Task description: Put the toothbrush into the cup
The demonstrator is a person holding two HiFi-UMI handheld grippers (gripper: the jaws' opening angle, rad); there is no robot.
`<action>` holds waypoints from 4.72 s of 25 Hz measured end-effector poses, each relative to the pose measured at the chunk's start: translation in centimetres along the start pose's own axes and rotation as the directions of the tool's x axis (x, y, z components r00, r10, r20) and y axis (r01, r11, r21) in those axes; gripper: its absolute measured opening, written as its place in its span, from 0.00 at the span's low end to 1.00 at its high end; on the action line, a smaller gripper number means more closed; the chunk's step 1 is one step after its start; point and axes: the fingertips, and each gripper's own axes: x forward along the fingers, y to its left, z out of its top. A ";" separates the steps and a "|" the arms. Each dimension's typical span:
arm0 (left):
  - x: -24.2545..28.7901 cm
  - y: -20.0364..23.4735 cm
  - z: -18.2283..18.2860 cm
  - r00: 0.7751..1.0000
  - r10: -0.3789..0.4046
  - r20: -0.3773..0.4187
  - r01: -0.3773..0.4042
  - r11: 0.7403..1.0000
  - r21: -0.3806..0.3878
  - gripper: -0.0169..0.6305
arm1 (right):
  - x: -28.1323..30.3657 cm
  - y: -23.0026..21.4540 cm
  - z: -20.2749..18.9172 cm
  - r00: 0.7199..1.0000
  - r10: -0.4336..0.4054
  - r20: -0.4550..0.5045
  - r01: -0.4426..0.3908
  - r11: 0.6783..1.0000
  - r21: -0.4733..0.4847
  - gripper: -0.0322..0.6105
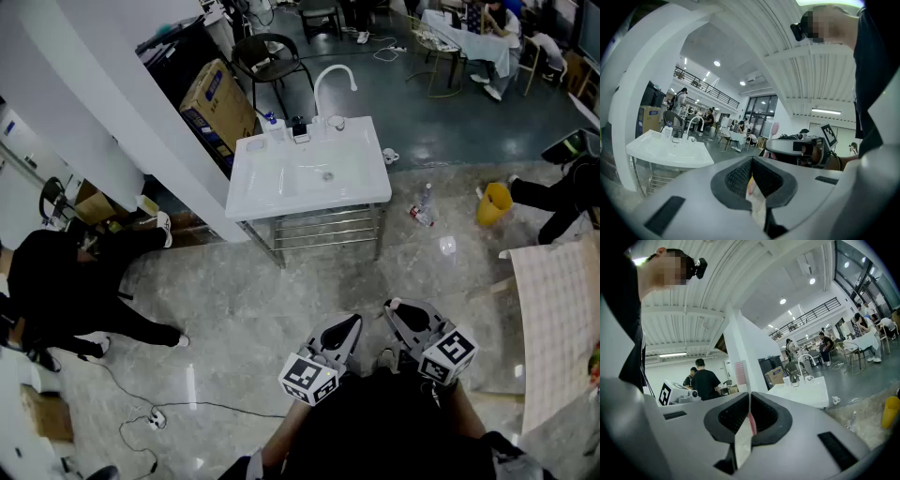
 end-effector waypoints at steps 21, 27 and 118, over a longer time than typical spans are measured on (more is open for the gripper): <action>4.3 -1.6 -0.3 0.999 0.018 -0.046 -0.018 1.000 0.008 0.04 | -2.5 -4.2 0.3 1.000 0.010 0.007 -0.010 0.999 0.046 0.09; 6.3 -2.0 -0.6 0.996 0.068 -0.053 -0.067 0.998 0.016 0.04 | -3.6 -6.8 0.8 0.999 0.037 0.013 -0.038 0.998 0.041 0.09; 36.9 40.8 10.2 0.978 0.101 -0.185 -0.118 0.989 -0.087 0.04 | 34.7 -44.1 13.2 0.997 0.041 -0.062 -0.028 0.980 0.198 0.09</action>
